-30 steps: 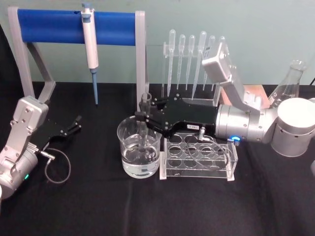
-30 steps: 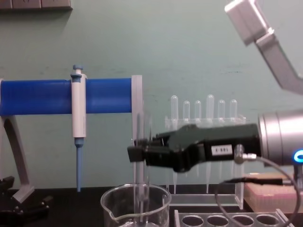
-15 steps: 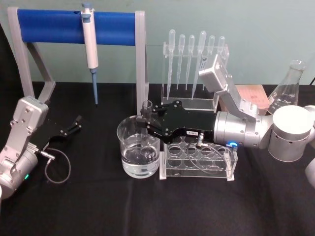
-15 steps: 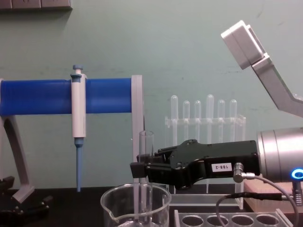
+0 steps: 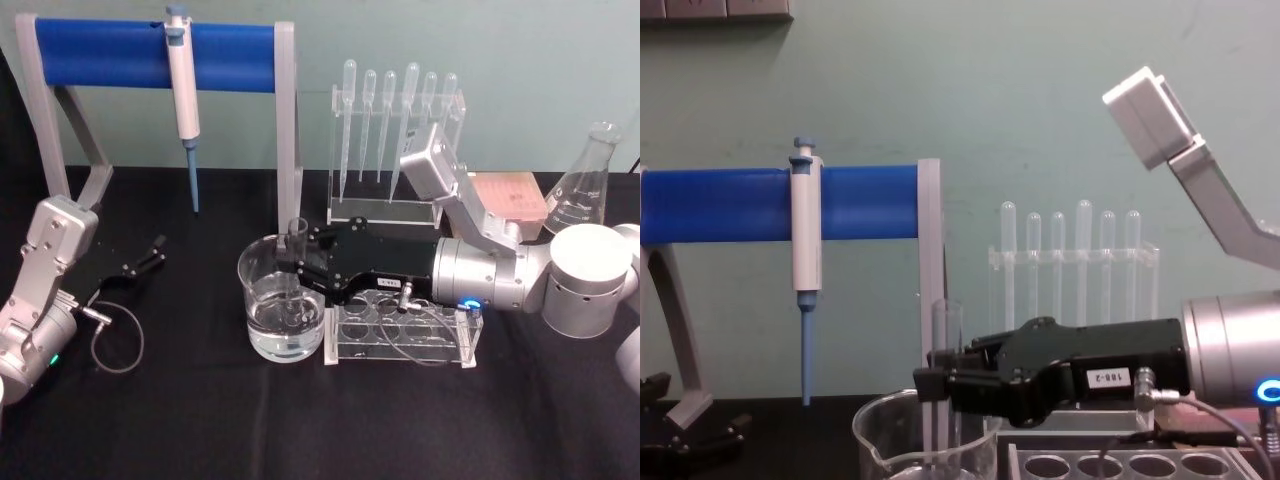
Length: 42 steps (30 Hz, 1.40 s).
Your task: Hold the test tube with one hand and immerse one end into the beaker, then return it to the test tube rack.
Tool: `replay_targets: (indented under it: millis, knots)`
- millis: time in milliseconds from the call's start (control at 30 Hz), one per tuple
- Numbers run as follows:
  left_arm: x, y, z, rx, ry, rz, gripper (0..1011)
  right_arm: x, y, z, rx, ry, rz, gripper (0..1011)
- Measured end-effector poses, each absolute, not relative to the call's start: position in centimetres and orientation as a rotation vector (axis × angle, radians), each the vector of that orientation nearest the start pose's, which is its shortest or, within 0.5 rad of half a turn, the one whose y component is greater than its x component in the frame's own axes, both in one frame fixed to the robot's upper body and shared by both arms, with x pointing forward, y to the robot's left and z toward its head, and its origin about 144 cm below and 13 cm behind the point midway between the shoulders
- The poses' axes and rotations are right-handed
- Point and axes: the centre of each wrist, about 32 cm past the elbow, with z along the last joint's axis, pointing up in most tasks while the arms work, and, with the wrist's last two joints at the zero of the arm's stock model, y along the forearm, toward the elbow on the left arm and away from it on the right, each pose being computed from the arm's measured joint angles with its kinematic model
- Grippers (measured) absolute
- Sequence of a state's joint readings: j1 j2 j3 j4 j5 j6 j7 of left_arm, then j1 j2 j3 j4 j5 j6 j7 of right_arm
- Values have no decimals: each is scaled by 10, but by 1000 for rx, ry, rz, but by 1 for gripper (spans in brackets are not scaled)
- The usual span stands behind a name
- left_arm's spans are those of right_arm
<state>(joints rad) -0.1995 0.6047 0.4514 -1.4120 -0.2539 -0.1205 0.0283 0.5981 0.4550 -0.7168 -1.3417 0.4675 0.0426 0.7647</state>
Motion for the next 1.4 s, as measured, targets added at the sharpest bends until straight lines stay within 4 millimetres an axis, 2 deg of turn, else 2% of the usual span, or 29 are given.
replay_targets:
  millis: [267,1400]
  knots:
    - [489,310,1140,304,-285,1248,1000,569,-203,1219,-217,-102,-322,231]
    - [489,310,1140,304,-285,1248,1000,569,-203,1221,-214,-105,-321,231]
